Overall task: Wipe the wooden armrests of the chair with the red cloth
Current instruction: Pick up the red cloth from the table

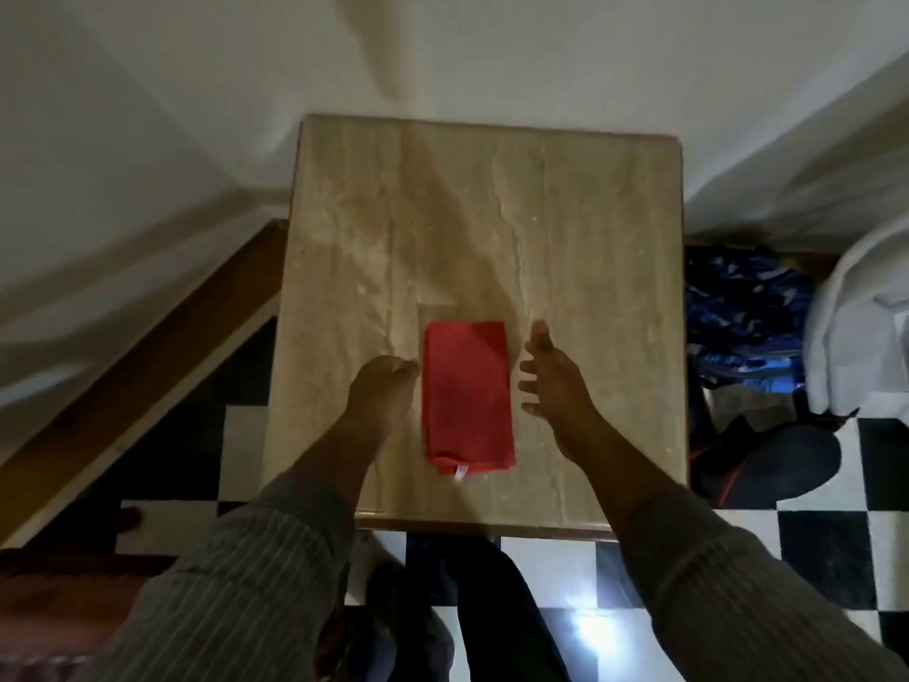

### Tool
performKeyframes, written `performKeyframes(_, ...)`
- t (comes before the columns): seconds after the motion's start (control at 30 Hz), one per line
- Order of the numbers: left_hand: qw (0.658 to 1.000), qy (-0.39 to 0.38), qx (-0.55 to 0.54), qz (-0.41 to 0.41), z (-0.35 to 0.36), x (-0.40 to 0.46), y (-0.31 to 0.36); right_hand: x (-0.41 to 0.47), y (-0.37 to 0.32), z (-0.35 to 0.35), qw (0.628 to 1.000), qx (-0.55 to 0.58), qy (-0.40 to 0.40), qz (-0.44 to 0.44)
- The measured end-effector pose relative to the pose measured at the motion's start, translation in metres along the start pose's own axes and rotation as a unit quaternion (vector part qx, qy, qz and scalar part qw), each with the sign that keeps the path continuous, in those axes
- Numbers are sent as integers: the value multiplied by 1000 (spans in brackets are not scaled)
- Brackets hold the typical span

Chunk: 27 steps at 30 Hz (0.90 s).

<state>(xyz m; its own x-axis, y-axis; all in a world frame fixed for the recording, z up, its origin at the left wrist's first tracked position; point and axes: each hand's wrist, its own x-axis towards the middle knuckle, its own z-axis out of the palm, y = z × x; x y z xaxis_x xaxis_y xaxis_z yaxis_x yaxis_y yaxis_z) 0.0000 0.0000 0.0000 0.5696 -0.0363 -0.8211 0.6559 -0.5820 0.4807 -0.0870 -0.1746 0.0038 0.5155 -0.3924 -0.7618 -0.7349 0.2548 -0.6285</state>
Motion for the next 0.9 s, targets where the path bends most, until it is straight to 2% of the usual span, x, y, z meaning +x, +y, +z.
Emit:
performKeyframes(0.1,999,24,41,12,19,21,-13,19,17,9,996,-81,9,-21)
performKeyframes(0.3,995,83,46,25,62,35,-26,45,50,21,975,-206,44,-69)
performKeyframes(0.43,998,50,30,17,67,43,-25,50,54,21,972,-217,19,-91)
performKeyframes(0.5,999,29,-9,12,62,42,-28,48,57,24,967,-227,14,-118)
performKeyframes(0.67,994,3,-108,21,46,19,-38,30,62,33,971,-173,18,-165)
performKeyframes(0.9,975,20,-218,42,-13,-42,-71,-26,58,71,968,-150,-30,-199)
